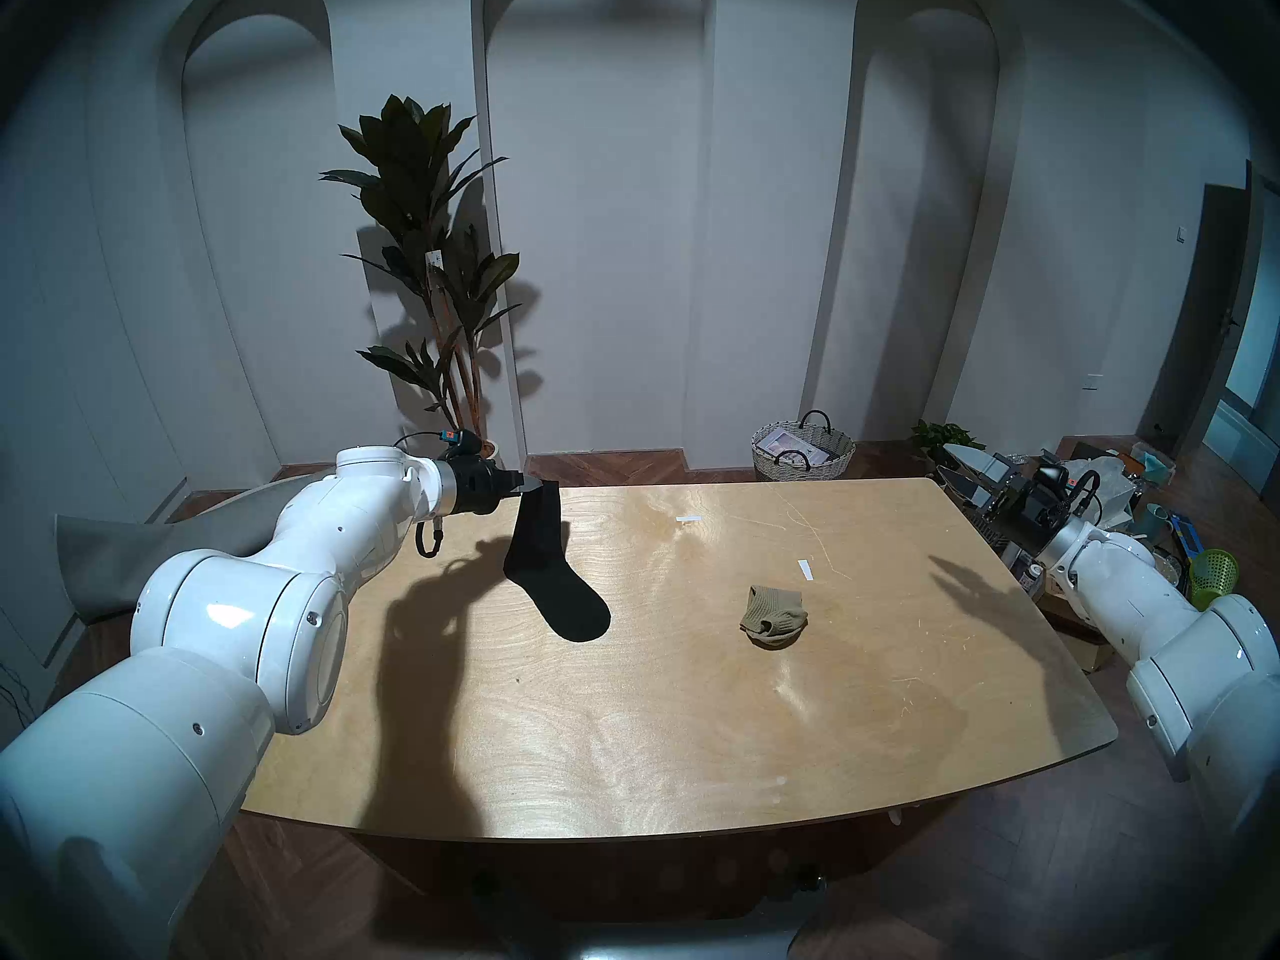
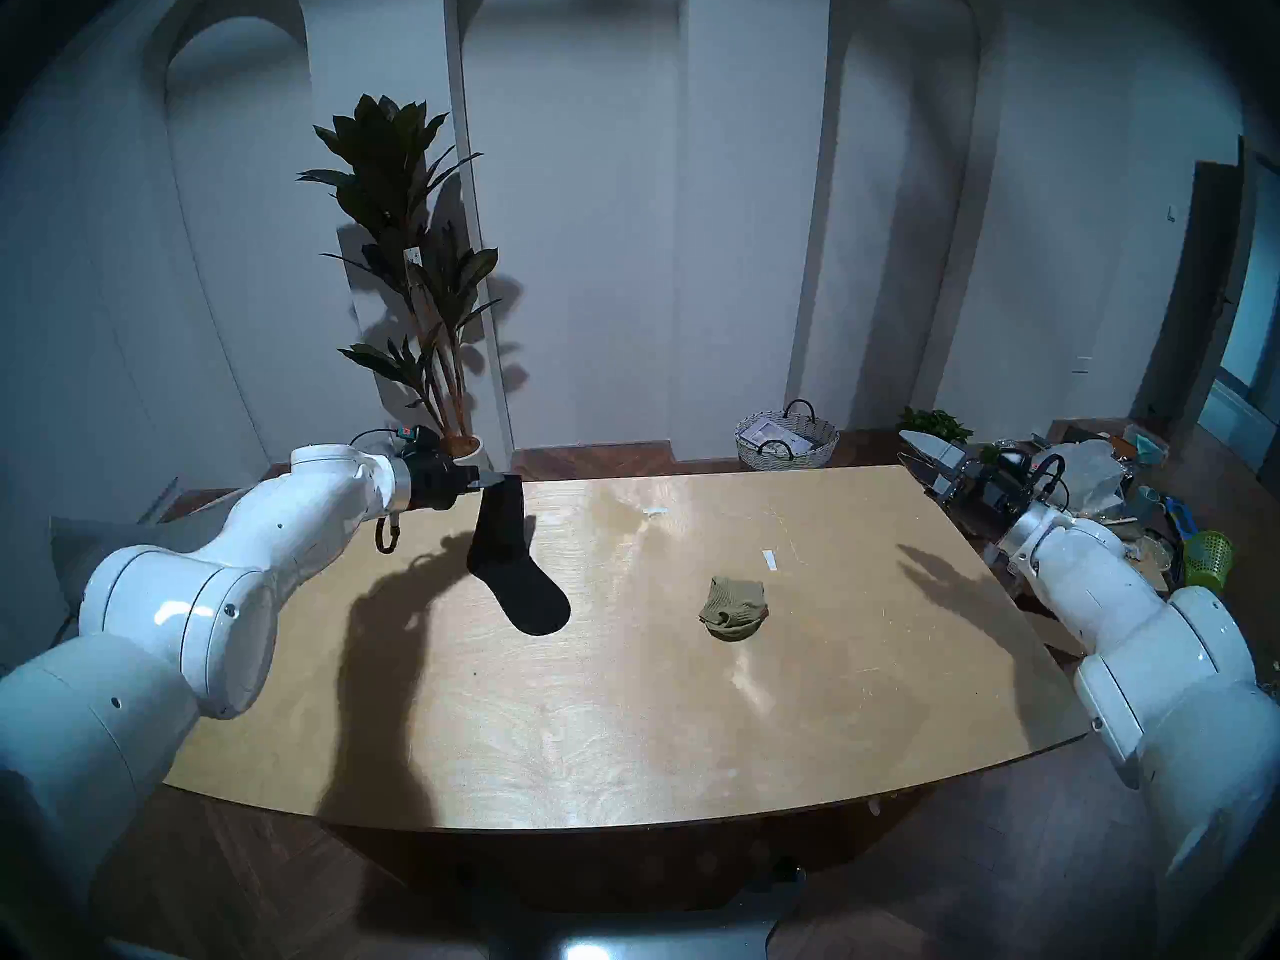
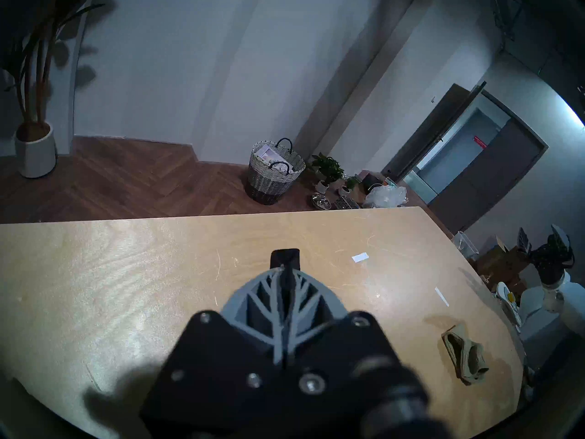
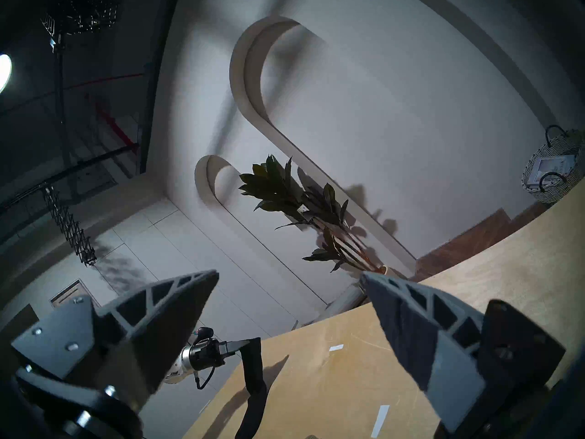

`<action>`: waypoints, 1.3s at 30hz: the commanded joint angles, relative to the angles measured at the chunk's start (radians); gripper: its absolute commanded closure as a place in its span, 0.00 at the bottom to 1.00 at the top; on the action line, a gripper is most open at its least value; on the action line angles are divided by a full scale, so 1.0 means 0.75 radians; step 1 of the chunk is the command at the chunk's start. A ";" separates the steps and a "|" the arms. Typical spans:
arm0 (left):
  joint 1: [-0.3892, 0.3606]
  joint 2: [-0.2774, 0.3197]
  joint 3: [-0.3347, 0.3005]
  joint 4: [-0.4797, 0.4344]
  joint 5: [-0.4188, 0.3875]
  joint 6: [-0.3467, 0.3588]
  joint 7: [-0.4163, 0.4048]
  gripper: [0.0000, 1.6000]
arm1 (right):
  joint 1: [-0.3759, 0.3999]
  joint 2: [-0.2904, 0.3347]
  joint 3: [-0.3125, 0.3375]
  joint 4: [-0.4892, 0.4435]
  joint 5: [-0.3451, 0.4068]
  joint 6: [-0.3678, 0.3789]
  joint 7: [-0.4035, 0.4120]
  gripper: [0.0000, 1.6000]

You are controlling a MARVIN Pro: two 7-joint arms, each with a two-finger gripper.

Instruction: Fold socks in half once and place them neatly on the table

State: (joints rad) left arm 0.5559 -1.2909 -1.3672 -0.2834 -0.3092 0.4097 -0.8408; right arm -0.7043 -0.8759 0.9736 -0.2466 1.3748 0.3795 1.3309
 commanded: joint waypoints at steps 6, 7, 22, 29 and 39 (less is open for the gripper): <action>0.052 -0.003 0.023 -0.116 0.016 -0.067 -0.011 1.00 | 0.040 -0.029 0.004 -0.025 -0.001 -0.004 -0.016 0.00; 0.059 -0.003 0.028 -0.134 0.019 -0.074 -0.012 1.00 | 0.040 -0.033 0.004 -0.027 -0.002 -0.005 -0.022 0.00; 0.111 0.012 0.032 -0.238 0.021 -0.093 -0.027 1.00 | 0.042 -0.067 -0.001 -0.039 -0.009 -0.002 -0.031 0.00; 0.153 0.015 0.026 -0.282 0.014 -0.092 -0.032 1.00 | 0.043 -0.088 -0.005 -0.050 -0.015 0.001 -0.028 0.00; 0.223 -0.015 0.017 -0.345 -0.004 -0.105 -0.052 1.00 | 0.053 -0.131 -0.008 -0.041 -0.020 0.003 -0.079 0.00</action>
State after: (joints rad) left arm 0.7062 -1.2816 -1.3502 -0.4909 -0.3006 0.3405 -0.8671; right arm -0.6921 -0.9527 0.9688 -0.2697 1.3614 0.3780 1.2948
